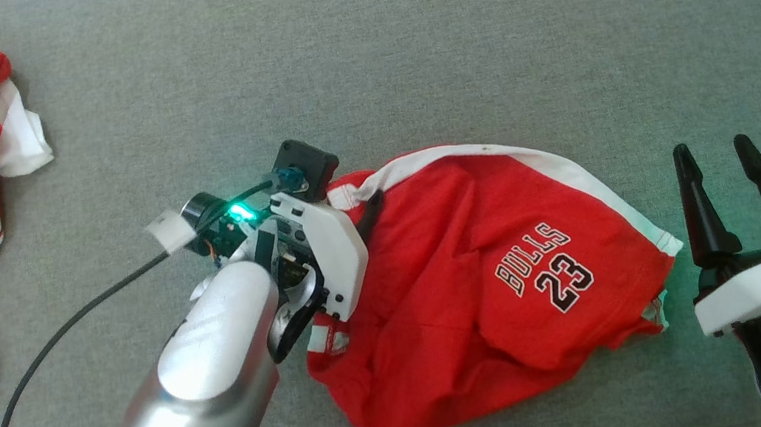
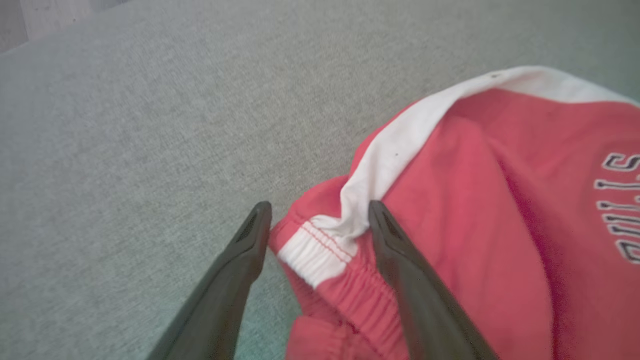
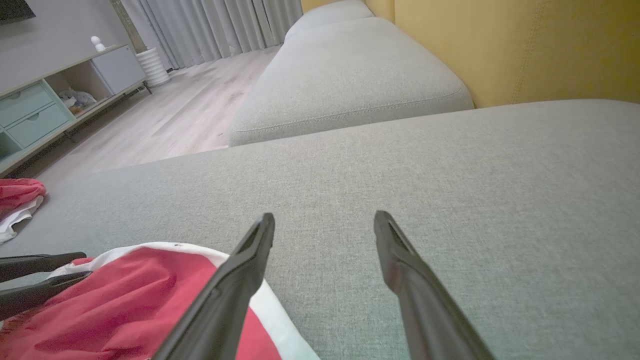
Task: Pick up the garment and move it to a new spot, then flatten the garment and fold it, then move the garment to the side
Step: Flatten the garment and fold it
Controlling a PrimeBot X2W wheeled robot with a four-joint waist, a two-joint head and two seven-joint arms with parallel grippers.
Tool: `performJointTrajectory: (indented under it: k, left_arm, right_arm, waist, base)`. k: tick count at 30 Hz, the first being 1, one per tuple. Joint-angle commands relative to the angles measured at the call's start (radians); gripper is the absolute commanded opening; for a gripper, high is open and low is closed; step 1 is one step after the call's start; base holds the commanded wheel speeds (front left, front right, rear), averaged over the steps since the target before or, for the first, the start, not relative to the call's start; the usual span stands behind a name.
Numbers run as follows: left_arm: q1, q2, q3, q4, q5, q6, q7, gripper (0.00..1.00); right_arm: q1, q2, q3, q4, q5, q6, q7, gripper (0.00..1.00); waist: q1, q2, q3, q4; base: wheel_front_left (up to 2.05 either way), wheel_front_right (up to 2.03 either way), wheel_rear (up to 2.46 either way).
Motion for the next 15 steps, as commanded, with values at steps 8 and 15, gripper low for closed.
performJointTrajectory:
  k: [8, 15]
  left_arm:
    - [-0.078, 0.007, -0.024, 0.064, -0.033, -0.014, 0.078, 0.09]
    - [-0.112, 0.028, -0.051, 0.056, -0.036, -0.017, 0.027, 0.00]
  right_arm:
    - [-0.015, -0.006, 0.002, -0.001, -0.004, -0.001, 0.088, 1.00]
    - [-0.012, -0.043, 0.056, -0.011, -0.006, -0.001, 0.208, 1.00]
  waist:
    - [-0.0001, 0.0000, 0.011, -0.009]
    - [-0.0001, 0.0000, 0.010, -0.012]
  base:
    - [0.00, 0.00, 0.00]
    - [0.00, 0.00, 0.00]
